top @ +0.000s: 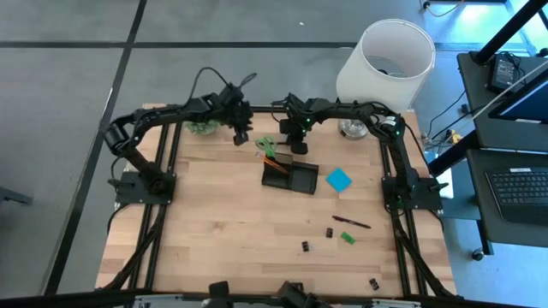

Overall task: Pick and place office supplies into organizer
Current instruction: Put the top black pen into the black organizer

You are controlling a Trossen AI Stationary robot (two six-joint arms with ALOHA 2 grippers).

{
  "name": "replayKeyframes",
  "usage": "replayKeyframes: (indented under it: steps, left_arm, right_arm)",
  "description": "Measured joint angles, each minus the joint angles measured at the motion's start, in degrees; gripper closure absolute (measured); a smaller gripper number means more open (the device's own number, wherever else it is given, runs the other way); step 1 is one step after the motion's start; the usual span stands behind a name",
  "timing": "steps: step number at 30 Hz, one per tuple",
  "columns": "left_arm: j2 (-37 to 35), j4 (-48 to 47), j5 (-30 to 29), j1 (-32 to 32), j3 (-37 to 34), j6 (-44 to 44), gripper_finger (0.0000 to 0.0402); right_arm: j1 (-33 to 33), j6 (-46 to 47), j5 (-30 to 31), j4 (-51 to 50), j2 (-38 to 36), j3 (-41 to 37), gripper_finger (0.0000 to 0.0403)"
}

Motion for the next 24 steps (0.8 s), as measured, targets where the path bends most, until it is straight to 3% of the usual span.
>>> replayKeyframes:
  steps: [13, 24]
  left_arm:
    - [10.7, 2.2, -1.5, -3.3, 0.0, 2.3, 0.0285]
    - [11.8, 3.7, -1.4, -4.7, 0.0, 2.6, 0.0256]
  right_arm:
    - [0.1, 4.6, -2.2, 0.9, 0.1, -0.1, 0.0377]
    - [0.2, 6.1, -2.4, 2.4, 0.1, -0.1, 0.0377]
